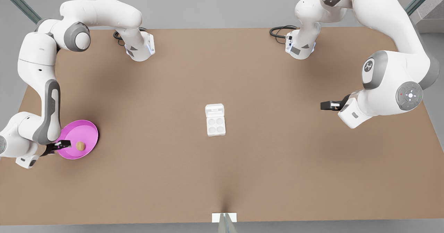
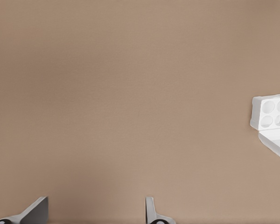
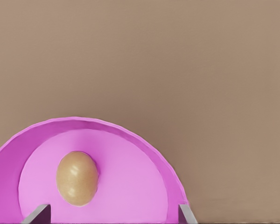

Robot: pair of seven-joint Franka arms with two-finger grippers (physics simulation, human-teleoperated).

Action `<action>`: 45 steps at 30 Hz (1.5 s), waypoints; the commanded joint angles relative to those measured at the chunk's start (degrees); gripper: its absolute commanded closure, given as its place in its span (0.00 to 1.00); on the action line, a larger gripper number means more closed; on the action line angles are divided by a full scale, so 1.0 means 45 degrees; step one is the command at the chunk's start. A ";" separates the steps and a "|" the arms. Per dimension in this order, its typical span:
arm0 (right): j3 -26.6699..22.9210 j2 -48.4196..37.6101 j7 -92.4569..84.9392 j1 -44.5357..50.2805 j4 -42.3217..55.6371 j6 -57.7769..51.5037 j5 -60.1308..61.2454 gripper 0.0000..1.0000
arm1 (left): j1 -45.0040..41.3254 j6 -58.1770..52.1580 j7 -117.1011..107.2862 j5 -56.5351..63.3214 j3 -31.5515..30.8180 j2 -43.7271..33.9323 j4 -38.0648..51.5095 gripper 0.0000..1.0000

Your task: Pack egg into the box and close the box lid

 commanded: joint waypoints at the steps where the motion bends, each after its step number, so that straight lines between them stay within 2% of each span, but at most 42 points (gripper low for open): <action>1: 0.0039 -0.0035 0.2077 0.0138 -0.0193 -0.0523 -0.0027 0.00 | -0.0003 -0.0001 -0.0062 0.0000 -0.0001 -0.0016 0.0006 0.00; 2: 0.0039 -0.0795 0.2310 0.0451 -0.1459 0.0450 -0.0066 0.00 | -0.0003 -0.0021 -0.0062 0.0000 -0.0001 -0.0016 -0.0014 0.00; 3: 0.0039 -0.2437 0.3424 0.0451 -0.4782 0.3323 -0.0086 0.00 | -0.0003 -0.0021 -0.0062 0.0000 -0.0001 -0.0016 -0.0014 0.00; 5: 0.0000 -0.2535 0.4811 0.0334 -0.5526 0.3422 -0.0086 0.00 | -0.0003 -0.0021 -0.0082 0.0000 -0.0001 -0.0016 -0.0014 0.00; 7: -0.0039 -0.2535 0.4850 -0.0096 -0.5604 0.3071 -0.0086 0.00 | -0.0003 -0.0021 -0.0082 0.0000 -0.0001 -0.0016 -0.0014 0.00; 13: -0.0332 -0.2242 0.5534 0.0060 -0.5096 0.5668 -0.0066 0.00 | -0.0022 -0.0138 -0.0082 0.0000 -0.0021 -0.0016 -0.0014 0.00; 16: -0.0352 -0.1365 0.4541 -0.0037 -0.4062 0.5688 -0.0086 0.00 | -0.0022 -0.0196 -0.0082 0.0000 -0.0021 -0.0016 -0.0014 0.00; 23: -0.0215 -0.1285 0.2448 0.0138 -0.3983 0.5590 0.0031 0.00 | -0.0022 -0.0314 -0.0043 -0.0019 -0.0040 -0.0016 -0.0014 0.00; 32: 0.0175 -0.1403 0.2448 0.0060 -0.4881 0.5082 0.0949 0.00 | -0.0022 -0.0411 -0.0062 0.0000 -0.0040 -0.0016 -0.0033 0.00; 45: 0.0156 -0.1403 0.2467 -0.0155 -0.5115 0.5063 0.0930 0.00 | -0.0022 -0.0411 -0.0062 -0.0019 -0.0040 -0.0016 -0.0229 0.00</action>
